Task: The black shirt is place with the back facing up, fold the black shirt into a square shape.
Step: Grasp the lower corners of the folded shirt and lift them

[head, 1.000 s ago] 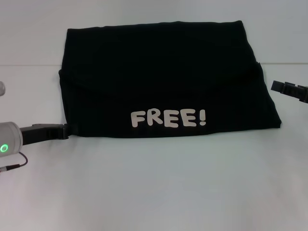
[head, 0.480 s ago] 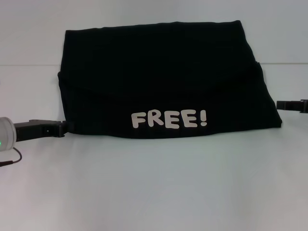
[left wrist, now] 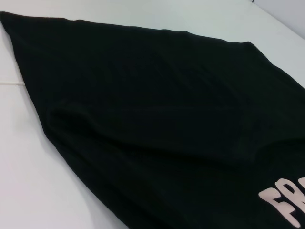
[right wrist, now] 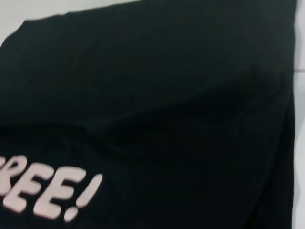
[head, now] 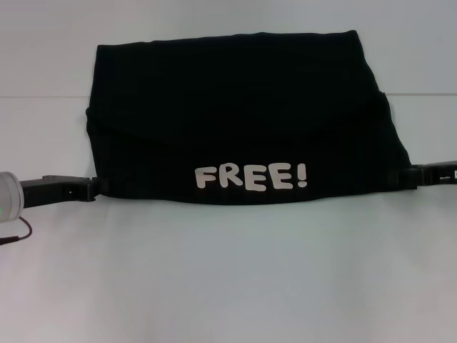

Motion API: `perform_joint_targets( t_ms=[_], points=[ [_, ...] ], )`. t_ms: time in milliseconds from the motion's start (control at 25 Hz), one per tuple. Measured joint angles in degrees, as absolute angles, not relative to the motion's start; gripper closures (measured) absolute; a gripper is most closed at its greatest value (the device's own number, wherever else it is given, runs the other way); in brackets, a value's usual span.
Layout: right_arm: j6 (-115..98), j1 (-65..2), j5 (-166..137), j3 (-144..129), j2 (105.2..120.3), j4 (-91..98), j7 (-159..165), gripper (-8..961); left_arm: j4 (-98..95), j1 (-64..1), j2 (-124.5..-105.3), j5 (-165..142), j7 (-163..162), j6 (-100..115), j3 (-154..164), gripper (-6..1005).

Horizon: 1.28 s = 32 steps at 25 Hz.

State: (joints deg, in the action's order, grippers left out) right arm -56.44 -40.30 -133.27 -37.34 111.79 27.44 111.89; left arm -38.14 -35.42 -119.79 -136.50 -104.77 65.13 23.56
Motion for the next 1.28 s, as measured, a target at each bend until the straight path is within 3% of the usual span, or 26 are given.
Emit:
perform_joint_targets(
  t_ms=[320,640,960,1280],
  points=[
    [-56.1,-39.5,-133.3,-38.6,111.71,27.5,104.2,413,-37.7,-35.5,-119.72,-136.2,-104.8,64.6,23.6,987],
    [-52.9,-39.9,-133.3,-39.1,112.55,27.6,100.4,463,-37.5,-35.5,-119.75,-136.0,-104.8,64.5,23.6,984],
    [-54.3,-40.1,-133.3,-39.8,113.41,27.8,98.2,606,-37.5,-35.5,-119.79,-136.0,-104.8,64.4,23.6,980],
    [-57.9,-38.0,-132.5,-39.1,113.13,29.7,98.3,785,-39.0,-34.8,-119.83,-136.1,-106.2,65.8,23.4,977]
  ],
)
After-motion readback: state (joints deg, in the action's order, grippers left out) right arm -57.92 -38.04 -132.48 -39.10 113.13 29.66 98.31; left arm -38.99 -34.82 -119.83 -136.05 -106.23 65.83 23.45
